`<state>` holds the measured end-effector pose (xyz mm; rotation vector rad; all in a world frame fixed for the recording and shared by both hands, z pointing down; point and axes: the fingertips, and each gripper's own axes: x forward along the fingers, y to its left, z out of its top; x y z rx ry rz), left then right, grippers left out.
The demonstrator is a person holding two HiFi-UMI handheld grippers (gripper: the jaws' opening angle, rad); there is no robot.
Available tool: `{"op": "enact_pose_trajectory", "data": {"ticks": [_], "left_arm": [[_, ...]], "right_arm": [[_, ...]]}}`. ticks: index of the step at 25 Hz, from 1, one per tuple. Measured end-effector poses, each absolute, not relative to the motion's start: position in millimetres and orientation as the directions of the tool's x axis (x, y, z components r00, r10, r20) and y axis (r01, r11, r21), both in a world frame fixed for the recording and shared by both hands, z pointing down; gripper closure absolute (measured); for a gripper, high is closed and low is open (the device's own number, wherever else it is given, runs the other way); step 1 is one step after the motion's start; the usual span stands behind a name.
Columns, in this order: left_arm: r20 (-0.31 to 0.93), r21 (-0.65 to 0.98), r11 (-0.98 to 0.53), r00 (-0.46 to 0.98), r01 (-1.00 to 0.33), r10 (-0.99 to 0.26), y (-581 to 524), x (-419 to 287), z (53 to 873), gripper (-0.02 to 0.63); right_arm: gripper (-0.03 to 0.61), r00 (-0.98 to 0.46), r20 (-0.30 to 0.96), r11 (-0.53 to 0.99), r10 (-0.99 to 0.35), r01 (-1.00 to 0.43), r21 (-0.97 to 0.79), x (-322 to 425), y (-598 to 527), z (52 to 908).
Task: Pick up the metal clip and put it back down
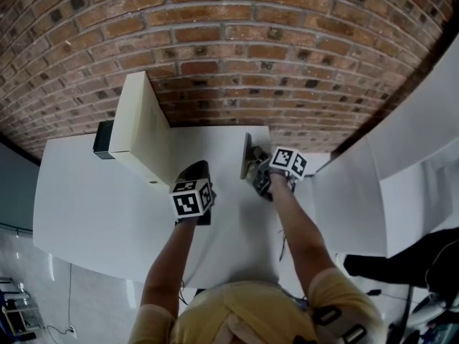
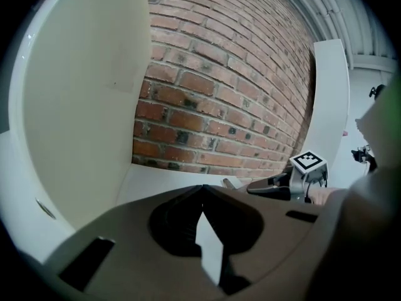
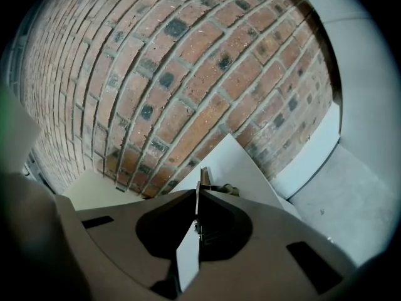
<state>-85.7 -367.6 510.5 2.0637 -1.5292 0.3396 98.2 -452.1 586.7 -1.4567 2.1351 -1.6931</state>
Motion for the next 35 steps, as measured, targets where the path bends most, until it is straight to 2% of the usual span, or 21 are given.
{"op": "enact_pose_trajectory", "data": {"ticks": [7,14,16,18,21,35], "left_arm": [[0.505,0.287,-0.205,0.330,-0.936,-0.798,-368,-82,514,0.612],[0.508,0.315,-0.194,0.338,-0.929,-0.793,-364,-84,518,0.612],[0.509,0.321,-0.192,0.340,-0.927,-0.791,-362,-85,518,0.612],[0.509,0.327,-0.191,0.342,-0.926,-0.790,-360,-86,517,0.611],[0.505,0.333,-0.187,0.342,-0.924,-0.792,-357,-89,515,0.612],[0.477,0.340,-0.176,0.331,-0.924,-0.814,-336,-95,501,0.612]], "right_arm": [[0.571,-0.545,0.488,-0.032,-0.682,-0.643,-0.765,102,-452,592],[0.560,-0.502,0.541,0.009,-0.675,-0.739,-0.674,105,-451,595],[0.533,-0.492,0.556,0.025,-0.670,-0.764,-0.645,104,-450,595],[0.475,-0.481,0.565,0.045,-0.670,-0.787,-0.616,103,-449,595],[0.448,-0.436,0.579,0.073,-0.689,-0.837,-0.543,106,-449,590],[0.439,-0.294,0.570,0.084,-0.767,-0.927,-0.365,133,-426,560]]}}
